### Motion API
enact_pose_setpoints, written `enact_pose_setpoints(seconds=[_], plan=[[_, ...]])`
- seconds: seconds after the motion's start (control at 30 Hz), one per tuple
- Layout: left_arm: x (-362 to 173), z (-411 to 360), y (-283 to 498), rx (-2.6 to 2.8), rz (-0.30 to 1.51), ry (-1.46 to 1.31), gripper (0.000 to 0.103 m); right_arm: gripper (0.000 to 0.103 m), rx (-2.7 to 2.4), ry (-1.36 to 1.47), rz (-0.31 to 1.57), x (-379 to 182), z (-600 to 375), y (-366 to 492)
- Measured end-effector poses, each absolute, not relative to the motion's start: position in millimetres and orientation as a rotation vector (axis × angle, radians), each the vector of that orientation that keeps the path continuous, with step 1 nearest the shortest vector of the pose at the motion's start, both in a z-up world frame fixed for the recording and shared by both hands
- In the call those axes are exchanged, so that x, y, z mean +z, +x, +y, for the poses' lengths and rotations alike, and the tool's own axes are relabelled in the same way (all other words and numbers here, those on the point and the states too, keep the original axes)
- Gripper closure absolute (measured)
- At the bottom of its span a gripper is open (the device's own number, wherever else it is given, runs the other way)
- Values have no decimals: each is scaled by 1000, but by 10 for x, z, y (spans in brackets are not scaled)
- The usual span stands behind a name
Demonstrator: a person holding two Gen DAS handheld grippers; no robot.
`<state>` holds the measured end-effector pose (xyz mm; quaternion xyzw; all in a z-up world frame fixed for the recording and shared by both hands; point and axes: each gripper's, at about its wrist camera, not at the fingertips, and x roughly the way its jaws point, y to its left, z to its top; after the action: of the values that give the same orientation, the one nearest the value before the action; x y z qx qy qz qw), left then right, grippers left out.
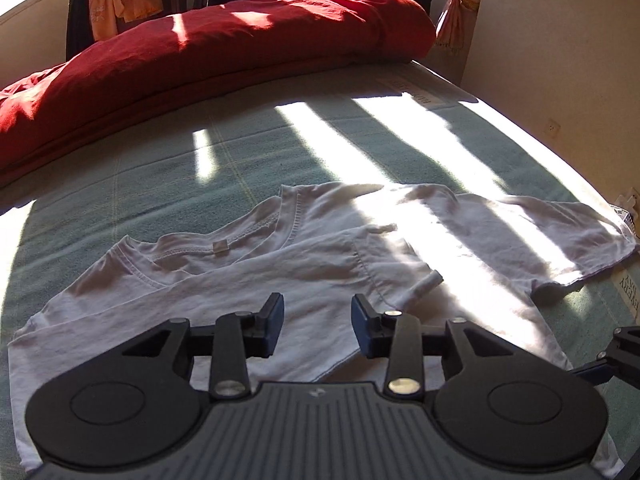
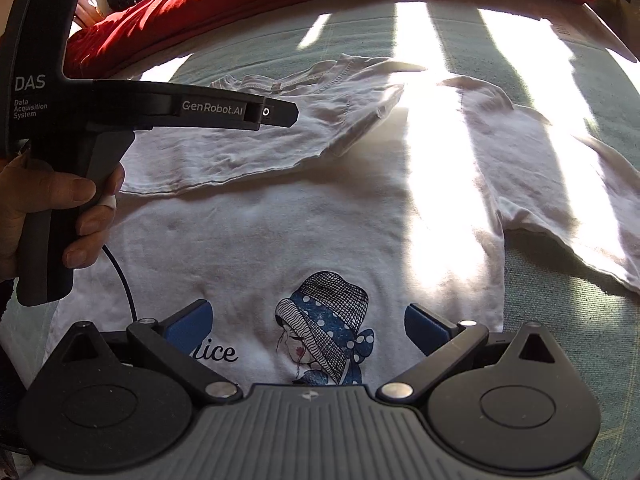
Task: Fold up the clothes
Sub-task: 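Open the left tool, laying the folded side onto the shirt body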
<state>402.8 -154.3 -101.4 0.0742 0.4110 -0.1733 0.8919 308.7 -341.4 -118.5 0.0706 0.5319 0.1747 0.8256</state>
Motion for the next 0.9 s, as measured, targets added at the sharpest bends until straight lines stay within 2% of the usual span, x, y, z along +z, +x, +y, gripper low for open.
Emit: enact_pose_setpoints(seconds=[0.1,0.17,0.4,0.6,0.9], plan=[[-986,-1174,3846,-268,843,205,60,0,370,144,1136,-1160,-3404,3110],[-980,-902,3716,-188,840,242,50,0,371,133,1141,-1159,-3389,3124],[-1230,-91,3439,72,929,340,50,0,390,59,1161,-1181,-3228,3188],[-1557,100,3512,124,938,355,49,0,416,12,1155,-1143,-2980,3257],[-1564,377,3524,179,910,286,46,0,424,5,1112,-1048,-2736,3348]])
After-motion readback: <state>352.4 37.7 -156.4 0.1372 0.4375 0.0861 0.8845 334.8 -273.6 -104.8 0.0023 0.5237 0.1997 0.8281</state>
